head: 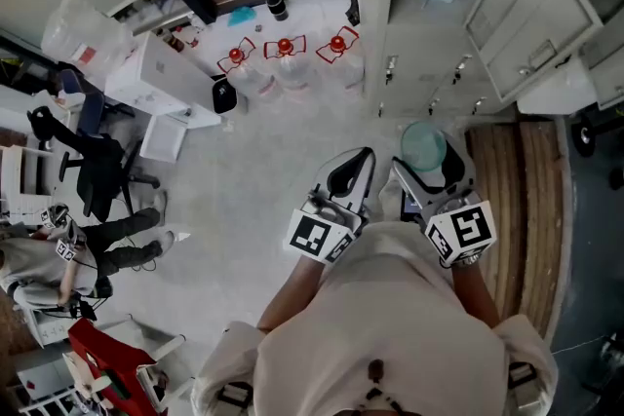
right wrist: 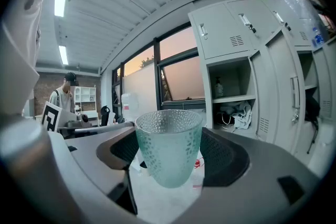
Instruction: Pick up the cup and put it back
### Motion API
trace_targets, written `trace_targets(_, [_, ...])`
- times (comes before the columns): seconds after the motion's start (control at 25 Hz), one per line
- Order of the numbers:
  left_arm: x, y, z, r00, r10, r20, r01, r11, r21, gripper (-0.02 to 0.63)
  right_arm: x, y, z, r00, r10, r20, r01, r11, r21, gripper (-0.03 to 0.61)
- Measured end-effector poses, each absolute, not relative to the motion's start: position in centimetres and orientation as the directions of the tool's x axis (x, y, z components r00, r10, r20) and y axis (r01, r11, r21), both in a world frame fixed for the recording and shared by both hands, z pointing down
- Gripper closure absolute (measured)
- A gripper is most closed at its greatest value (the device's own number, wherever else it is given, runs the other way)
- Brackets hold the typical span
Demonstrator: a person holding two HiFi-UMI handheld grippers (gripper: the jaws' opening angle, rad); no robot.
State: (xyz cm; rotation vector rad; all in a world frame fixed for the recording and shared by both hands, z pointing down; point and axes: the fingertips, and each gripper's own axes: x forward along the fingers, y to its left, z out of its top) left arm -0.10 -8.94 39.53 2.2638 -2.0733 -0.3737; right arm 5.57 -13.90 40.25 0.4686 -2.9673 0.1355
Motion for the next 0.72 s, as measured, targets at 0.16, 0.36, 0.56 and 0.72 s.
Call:
trace_targets(0.16, [0.0,-8.5,39.8,0.062,-0.99,-0.128,-0.981,-0.084,0.177,0.604,5.6,-13.8,40.4,-0.944,-0.293,0.152,-0.305,0.95,-0.064,0.209])
trace_targets(0.36, [-0.5,-8.3,39.9,0.04,-0.992,-0.123,-0.983,-0.062,0.175,0.604,5.2,-13.8,40.2,-0.946,-0.29,0.146,-0.301,0.952,-0.06,0.209])
trace_targets(0.56, [-0.7,-9.1,40.0,0.032,-0.992,-0.118,-0.984,-0.052,0.17,0.604,5.4,-14.9,40.8,-0.943,-0.295,0.157,-0.309,0.949,-0.071,0.209])
trace_targets(0.72, [-1.6,-10.1,40.2,0.016,-0.994,-0.104,-0.985,-0.033,0.167,0.604,5.2,-16.6,41.0,-0.938,-0.311,0.152,-0.325,0.942,-0.079,0.209])
